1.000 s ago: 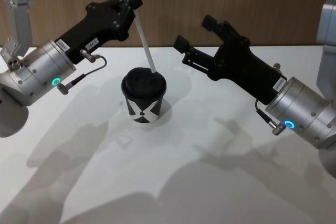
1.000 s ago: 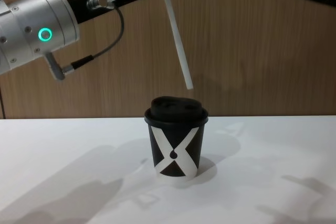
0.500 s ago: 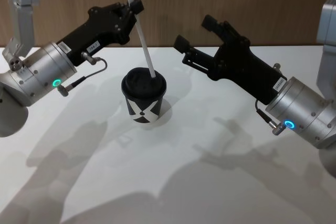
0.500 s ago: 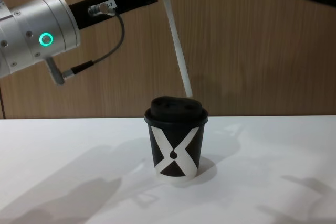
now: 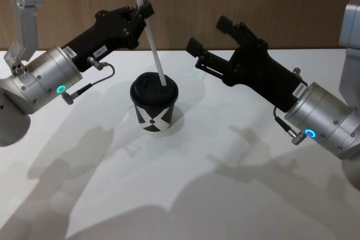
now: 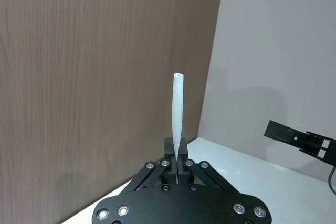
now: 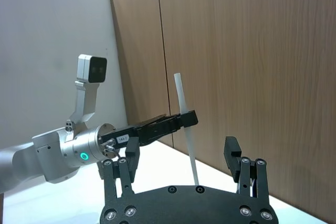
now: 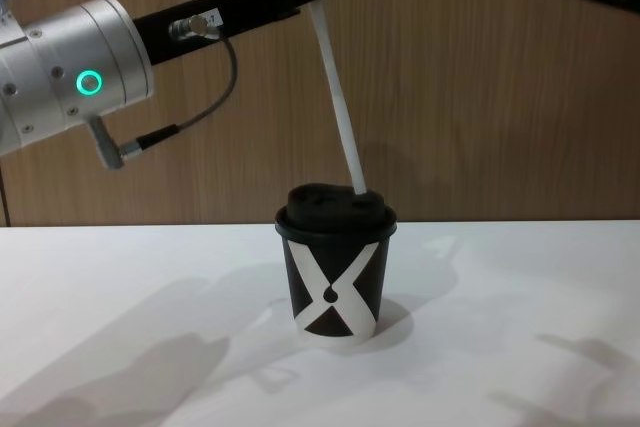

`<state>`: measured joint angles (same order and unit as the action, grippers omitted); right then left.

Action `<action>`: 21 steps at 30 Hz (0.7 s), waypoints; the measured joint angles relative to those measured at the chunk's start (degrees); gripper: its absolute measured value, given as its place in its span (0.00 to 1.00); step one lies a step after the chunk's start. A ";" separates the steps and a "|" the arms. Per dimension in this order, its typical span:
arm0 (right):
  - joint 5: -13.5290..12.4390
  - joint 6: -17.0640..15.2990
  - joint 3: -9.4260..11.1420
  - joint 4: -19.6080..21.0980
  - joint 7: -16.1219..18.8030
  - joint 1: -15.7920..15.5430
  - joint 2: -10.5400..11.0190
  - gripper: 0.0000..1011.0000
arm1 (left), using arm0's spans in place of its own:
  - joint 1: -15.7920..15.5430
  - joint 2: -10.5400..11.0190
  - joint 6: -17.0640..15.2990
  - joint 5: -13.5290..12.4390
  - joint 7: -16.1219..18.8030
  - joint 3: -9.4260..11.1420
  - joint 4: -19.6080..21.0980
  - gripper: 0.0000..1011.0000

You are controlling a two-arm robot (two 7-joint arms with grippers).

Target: Pick up the straw with one hand, pass it to the other hand, and insert it into the cup.

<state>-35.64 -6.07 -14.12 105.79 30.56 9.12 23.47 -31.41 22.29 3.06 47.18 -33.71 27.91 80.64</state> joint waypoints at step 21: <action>0.00 0.00 0.00 0.00 0.00 0.00 0.00 0.99 | -0.42 -1.03 -1.05 -0.57 -0.88 -0.28 -1.68 0.01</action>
<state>-35.64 -6.07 -14.12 105.78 30.56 9.12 23.47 -31.83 21.26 2.01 46.61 -34.59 27.63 78.96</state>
